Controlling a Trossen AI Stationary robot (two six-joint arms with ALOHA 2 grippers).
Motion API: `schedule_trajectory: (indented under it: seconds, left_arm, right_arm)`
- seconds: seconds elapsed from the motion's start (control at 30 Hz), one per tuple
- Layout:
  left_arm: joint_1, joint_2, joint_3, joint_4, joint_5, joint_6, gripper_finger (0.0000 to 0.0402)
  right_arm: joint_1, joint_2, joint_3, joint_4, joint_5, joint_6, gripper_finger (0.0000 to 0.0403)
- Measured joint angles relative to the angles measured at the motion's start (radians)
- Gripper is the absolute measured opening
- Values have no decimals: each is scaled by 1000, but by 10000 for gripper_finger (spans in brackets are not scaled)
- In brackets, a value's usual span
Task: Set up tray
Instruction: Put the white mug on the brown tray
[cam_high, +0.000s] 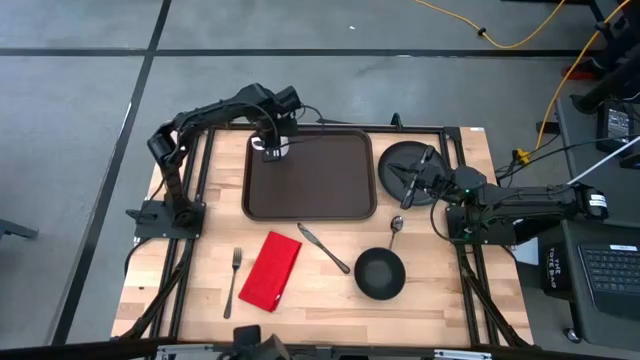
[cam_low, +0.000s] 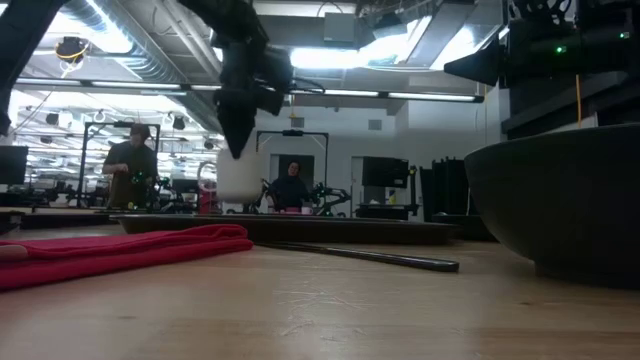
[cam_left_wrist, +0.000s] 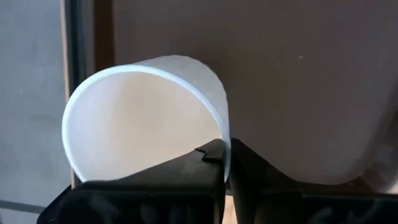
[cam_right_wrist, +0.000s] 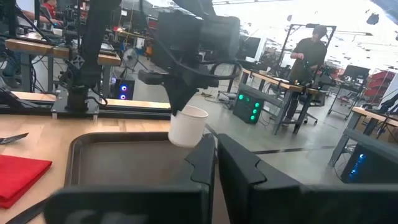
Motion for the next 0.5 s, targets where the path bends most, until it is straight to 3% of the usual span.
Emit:
schedule_trajectory:
  seconds: [0.5]
  left_arm:
    - [70, 72, 0, 32, -15, 123, 2]
  right_arm:
    - [0, 0, 0, 3, 0, -2, 26]
